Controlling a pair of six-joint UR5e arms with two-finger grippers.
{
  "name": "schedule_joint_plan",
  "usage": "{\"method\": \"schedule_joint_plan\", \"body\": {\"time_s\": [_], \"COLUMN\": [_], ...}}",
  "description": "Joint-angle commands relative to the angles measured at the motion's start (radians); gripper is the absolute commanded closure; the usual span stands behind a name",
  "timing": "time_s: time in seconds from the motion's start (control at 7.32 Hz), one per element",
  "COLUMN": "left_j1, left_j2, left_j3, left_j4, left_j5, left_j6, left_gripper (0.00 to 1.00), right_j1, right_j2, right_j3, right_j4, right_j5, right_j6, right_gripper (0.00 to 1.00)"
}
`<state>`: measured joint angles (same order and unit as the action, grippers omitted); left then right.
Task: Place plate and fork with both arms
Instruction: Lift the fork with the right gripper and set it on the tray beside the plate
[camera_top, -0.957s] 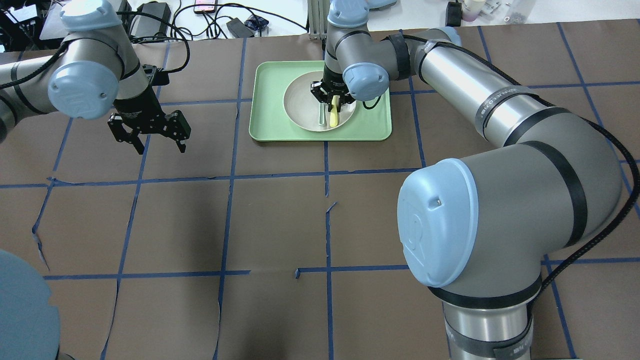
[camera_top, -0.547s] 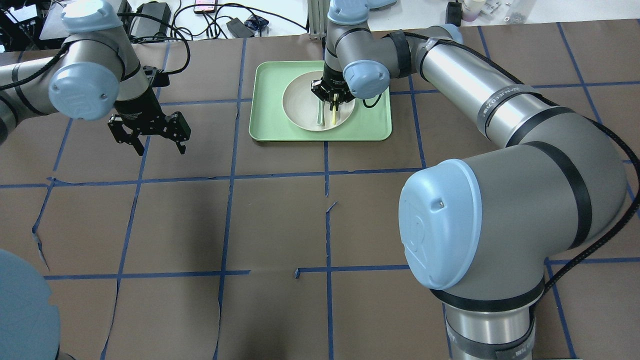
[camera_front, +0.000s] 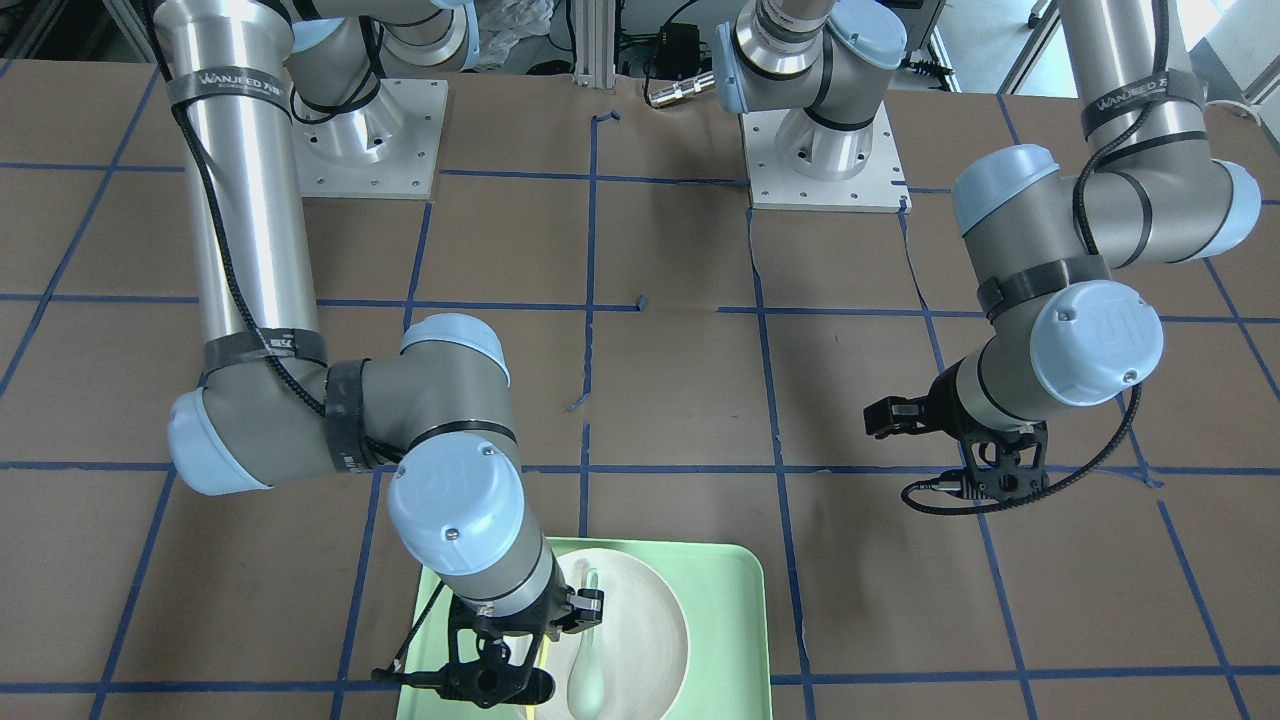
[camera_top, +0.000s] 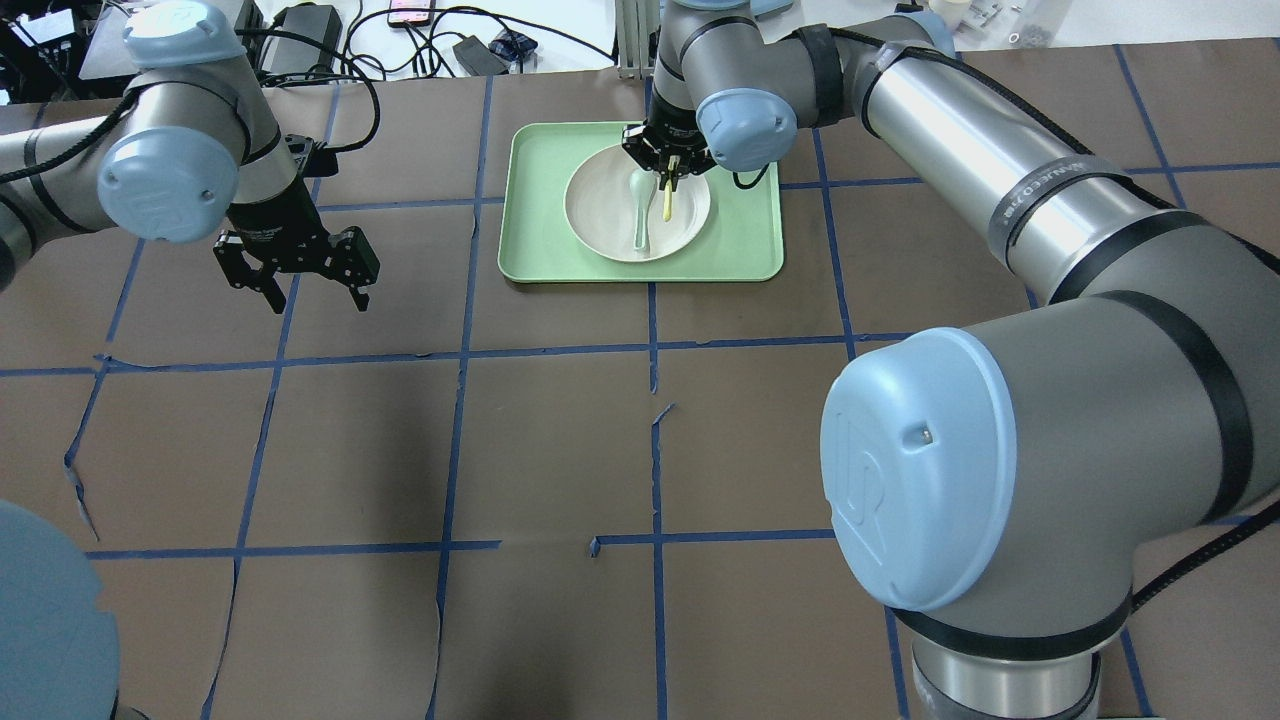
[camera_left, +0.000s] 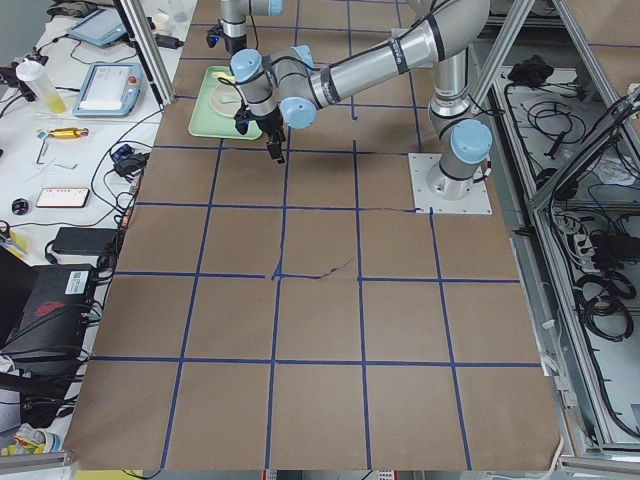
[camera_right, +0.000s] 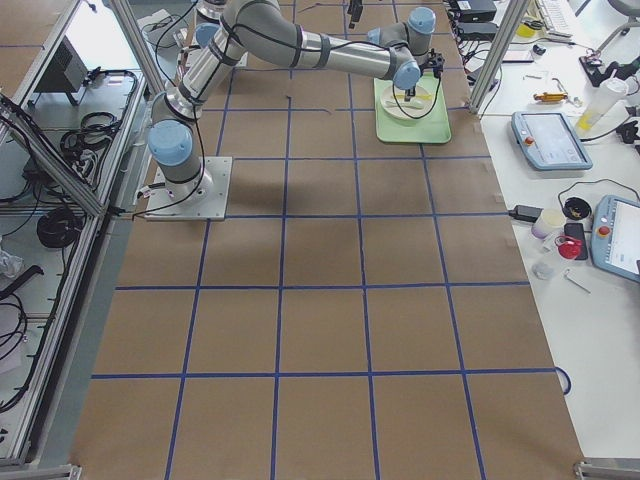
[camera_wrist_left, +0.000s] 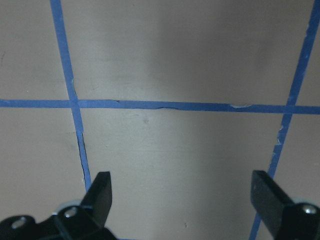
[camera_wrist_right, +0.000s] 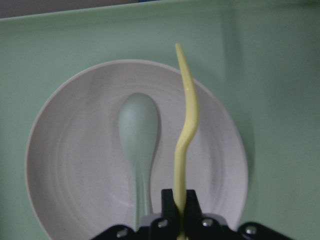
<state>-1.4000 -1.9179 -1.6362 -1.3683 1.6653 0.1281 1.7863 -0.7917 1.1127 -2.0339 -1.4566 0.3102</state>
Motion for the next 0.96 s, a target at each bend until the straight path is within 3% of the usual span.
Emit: {"method": "schedule_joint_plan", "body": {"time_s": [0.0,0.14,0.55,0.82], "left_j1": [-0.001,0.001,0.001,0.001], "left_j2": [0.007,0.005,-0.006,-0.009], "left_j3": [-0.001,-0.001,-0.016,-0.037], "left_j4": [0.000,0.000,0.005,0.049], "left_j5": [0.001,0.001,-0.001,-0.001], "left_j6": [0.001,-0.001,-0.005,-0.004], "left_gripper": [0.00,0.00,0.00,0.00], "right_j1": [-0.113,-0.152,-0.163,-0.183], "right_j2": [-0.041,-0.037,0.009,0.035], "right_j3": [0.013,0.042,0.081,0.088], "right_j4": [0.023,0.037,-0.003,-0.022], "right_j5": [0.082,0.091,0.214,0.207], "right_j6": [-0.101,-0.191,-0.186,-0.238], "right_gripper": [1.00,1.00,1.00,1.00]}}
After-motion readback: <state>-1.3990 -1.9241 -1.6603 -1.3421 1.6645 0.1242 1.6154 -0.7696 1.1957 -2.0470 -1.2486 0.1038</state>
